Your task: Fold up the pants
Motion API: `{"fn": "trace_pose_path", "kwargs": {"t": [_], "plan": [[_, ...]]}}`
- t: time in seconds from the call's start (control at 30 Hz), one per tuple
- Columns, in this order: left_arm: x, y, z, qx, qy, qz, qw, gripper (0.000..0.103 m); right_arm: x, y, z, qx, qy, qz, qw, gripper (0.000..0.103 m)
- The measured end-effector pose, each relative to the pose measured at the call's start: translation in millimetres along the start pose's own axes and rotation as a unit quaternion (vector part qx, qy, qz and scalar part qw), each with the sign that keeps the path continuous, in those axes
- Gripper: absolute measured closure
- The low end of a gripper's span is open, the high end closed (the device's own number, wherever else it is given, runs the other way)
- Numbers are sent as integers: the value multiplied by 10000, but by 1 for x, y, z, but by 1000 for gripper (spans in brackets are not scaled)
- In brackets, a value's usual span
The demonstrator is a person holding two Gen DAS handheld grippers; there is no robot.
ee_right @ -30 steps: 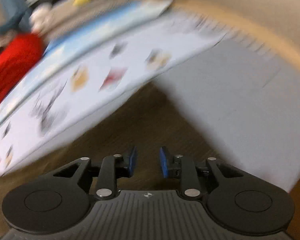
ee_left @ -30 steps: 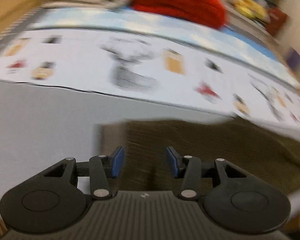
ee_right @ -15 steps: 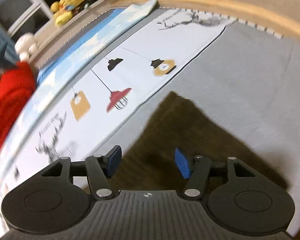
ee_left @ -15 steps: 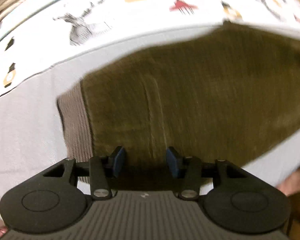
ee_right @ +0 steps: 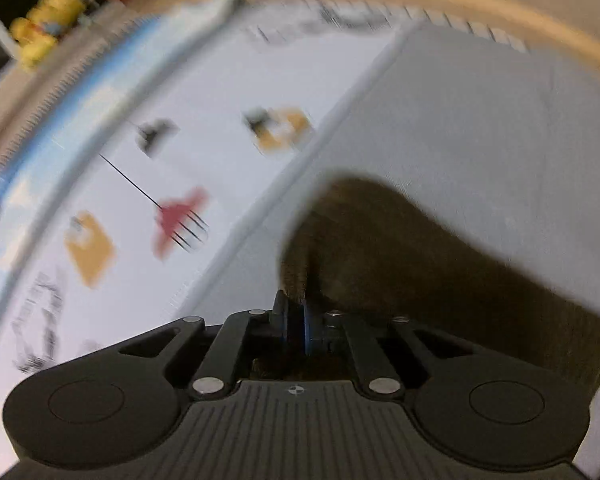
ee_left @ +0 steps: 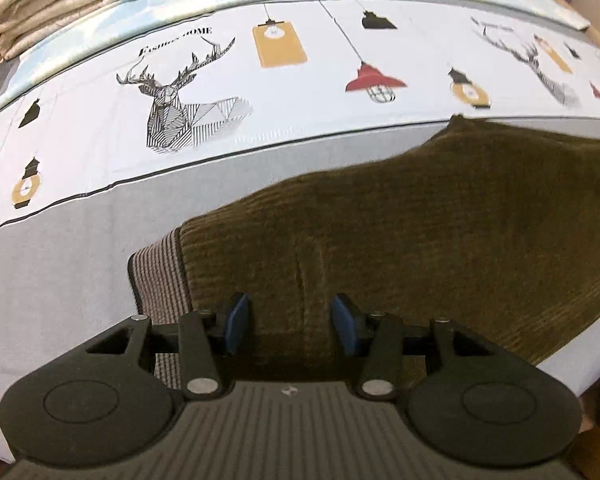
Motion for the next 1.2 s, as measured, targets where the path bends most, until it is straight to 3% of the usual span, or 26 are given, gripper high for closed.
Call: {"fn": "trace_pose_path", "kwargs": {"t": [0.03,0.1,0.17,0.2,0.27,0.33,0.4,0.5,0.6,0.7,0.83,0.97,1.0,1.03,1.07,1.13,1.17,1.2], "plan": [[2,2,-3,-31,-5,-5,10000,51,-2,1,0,-52,99,34,9999,93],[2,3,-7,-97,24,11,9999,51,2,-12,9,-251,16,-138,9996,78],[1,8,-8,-119,77,90,9999,51,5,-36,35,-411,-406,-576,9967,65],[-2,11,-7,-88,96,173,9998,51,7,-47,54,-394,-691,-820,9935,64],[-14,28,3,131,101,664,9977,54,4,-67,93,-15,-1200,-1231,9851,64],[-28,40,10,368,334,965,9941,56,-9,-83,147,882,-1815,-1438,9688,64],[-30,37,12,304,309,926,9948,57,-37,-93,206,2124,-2559,-1232,9350,64],[-32,35,17,261,216,941,9950,57,-92,-101,281,3386,-3392,-572,8758,70],[-34,34,14,338,343,893,9948,56,-146,-98,337,3979,-3961,81,8275,73],[-34,34,12,383,393,885,9946,56,-195,-92,377,4188,-4223,765,8003,72],[-36,33,10,380,428,896,9943,56,-230,-72,412,4150,-4307,1417,7888,65],[-35,34,12,325,425,911,9944,56,-250,-45,421,3789,-4196,2008,8000,64],[-35,34,12,307,423,918,9944,56,-252,-41,422,3785,-4111,2105,8021,67],[-35,34,12,285,416,925,9944,56,-252,-38,426,3865,-4047,2158,8002,94],[-35,35,14,266,406,930,9945,56,-249,-41,430,3992,-4033,2129,7954,94],[-34,36,16,245,394,929,9946,56,-233,-63,445,4249,-4175,1561,7879,95],[-32,40,19,235,400,933,9946,56,-230,-76,453,4317,-4437,1214,7759,95],[-33,40,20,224,407,940,9945,56,-230,-84,458,4293,-4737,870,7640,103]]}}
Point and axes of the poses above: each gripper's, at about its wrist camera, not at the fingertips, and y roughly the way its jaws point, z to its left, x to its top, the point moved 5 cm from there along y, roughly the way its jaws point, and after that the axes turned 15 degrees about -y, right-handed, at the moved point
